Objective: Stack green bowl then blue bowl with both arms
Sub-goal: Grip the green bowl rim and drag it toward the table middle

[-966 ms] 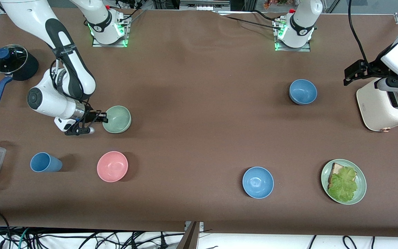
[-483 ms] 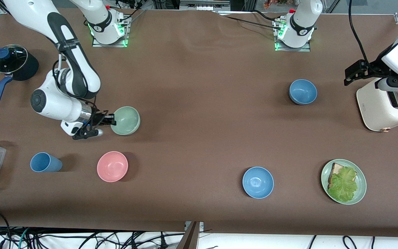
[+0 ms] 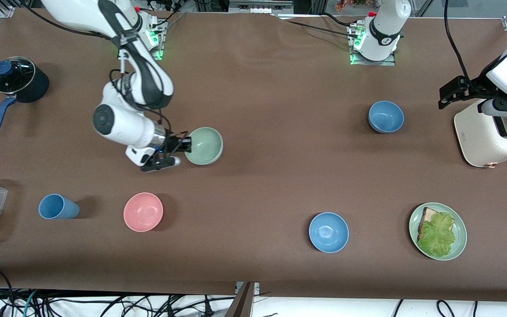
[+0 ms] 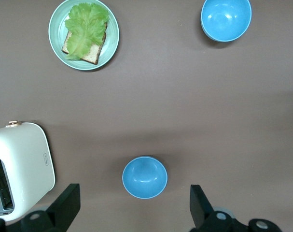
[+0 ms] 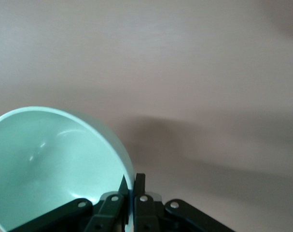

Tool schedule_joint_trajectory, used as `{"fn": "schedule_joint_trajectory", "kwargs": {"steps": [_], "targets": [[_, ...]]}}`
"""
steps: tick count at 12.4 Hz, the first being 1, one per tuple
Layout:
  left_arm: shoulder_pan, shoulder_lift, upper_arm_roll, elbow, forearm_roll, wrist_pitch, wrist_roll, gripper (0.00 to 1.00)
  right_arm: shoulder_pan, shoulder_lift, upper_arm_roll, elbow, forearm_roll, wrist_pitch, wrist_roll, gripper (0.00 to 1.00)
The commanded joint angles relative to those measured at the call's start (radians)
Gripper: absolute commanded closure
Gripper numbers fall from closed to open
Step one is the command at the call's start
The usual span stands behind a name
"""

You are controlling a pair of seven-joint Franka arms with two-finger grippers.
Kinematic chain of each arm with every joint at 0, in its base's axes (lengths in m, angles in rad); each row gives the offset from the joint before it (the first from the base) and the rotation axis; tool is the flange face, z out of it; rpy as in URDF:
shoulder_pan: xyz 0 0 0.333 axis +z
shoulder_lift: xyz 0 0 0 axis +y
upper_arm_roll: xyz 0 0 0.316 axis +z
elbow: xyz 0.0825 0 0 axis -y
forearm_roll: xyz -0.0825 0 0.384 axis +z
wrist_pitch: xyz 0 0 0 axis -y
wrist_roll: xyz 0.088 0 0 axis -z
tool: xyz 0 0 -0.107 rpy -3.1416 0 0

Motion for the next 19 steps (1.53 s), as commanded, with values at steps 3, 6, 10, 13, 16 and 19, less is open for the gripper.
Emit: {"fn": "schedule_joint_trajectory", "kwargs": {"steps": [3,6,10,13,16,19], "targets": [[0.005,0.016,-0.001,0.034,-0.018,-0.02,-0.001,0.0,0.187,0.175,-0.009,0.184,-0.002,0.108,0.26,1.0],[0.005,0.016,-0.001,0.034,-0.018,-0.02,-0.002,0.0,0.246,0.233,-0.011,0.21,-0.005,0.193,0.338,1.0],[0.005,0.016,-0.001,0.034,-0.019,-0.02,-0.004,0.0,0.264,0.264,-0.012,0.217,-0.02,0.194,0.369,1.0],[0.005,0.016,-0.001,0.033,-0.021,-0.02,-0.004,0.0,0.296,0.282,-0.019,0.221,-0.027,0.194,0.412,1.0],[0.005,0.016,0.001,0.033,-0.021,-0.021,-0.004,0.0,0.306,0.295,-0.022,0.221,-0.033,0.196,0.413,1.0],[0.005,0.015,0.003,0.033,-0.021,-0.021,-0.004,0.0,0.303,0.293,-0.025,0.222,-0.033,0.194,0.409,0.72]]}}
